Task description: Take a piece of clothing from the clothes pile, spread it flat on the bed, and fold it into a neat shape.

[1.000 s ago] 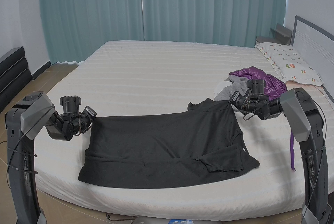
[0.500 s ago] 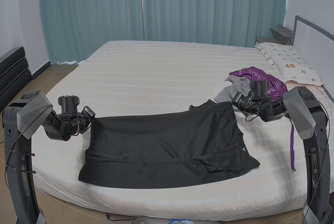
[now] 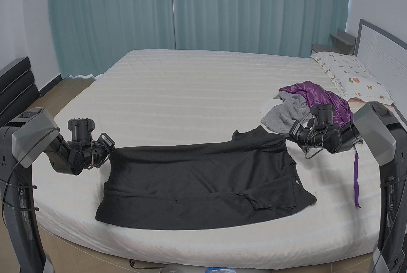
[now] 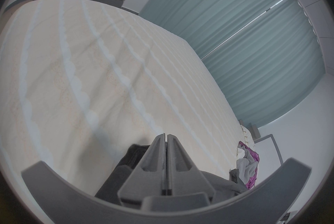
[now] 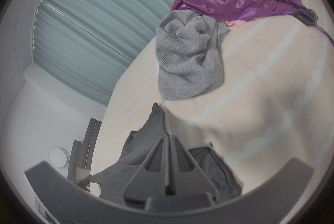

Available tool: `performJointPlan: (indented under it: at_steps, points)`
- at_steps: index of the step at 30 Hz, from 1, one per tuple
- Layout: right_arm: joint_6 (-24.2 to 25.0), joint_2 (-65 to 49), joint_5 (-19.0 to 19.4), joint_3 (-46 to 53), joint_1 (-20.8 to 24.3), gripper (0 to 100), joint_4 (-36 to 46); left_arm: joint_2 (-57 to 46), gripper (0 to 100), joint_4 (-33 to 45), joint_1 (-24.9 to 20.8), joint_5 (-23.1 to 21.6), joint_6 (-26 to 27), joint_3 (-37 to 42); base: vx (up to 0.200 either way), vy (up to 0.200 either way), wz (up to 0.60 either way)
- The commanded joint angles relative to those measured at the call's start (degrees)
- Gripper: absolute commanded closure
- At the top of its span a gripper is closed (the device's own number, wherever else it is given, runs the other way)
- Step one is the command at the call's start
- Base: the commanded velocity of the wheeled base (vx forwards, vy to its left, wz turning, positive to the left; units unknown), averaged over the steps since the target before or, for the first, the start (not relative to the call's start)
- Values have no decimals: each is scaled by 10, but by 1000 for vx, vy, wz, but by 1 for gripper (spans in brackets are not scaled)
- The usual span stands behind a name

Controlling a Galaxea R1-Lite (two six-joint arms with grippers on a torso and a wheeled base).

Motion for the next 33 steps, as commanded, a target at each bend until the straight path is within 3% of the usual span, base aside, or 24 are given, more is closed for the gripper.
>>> performJointPlan:
  at_steps: [1,10,24,33]
  points:
    - [-2,-45,16,52,-1,100,-1,-30,100,0,-1,0,5,33,0,0,0]
    - [0,-84,36,138,-3,100,-56,-82,100,-2,0,0,15,105,0,0,0]
    - [-2,-134,66,283,-22,100,-152,-103,100,-81,0,0,21,215,0,0,0]
    - [-40,-143,85,368,-24,100,-195,-102,100,-138,-1,0,29,280,0,0,0]
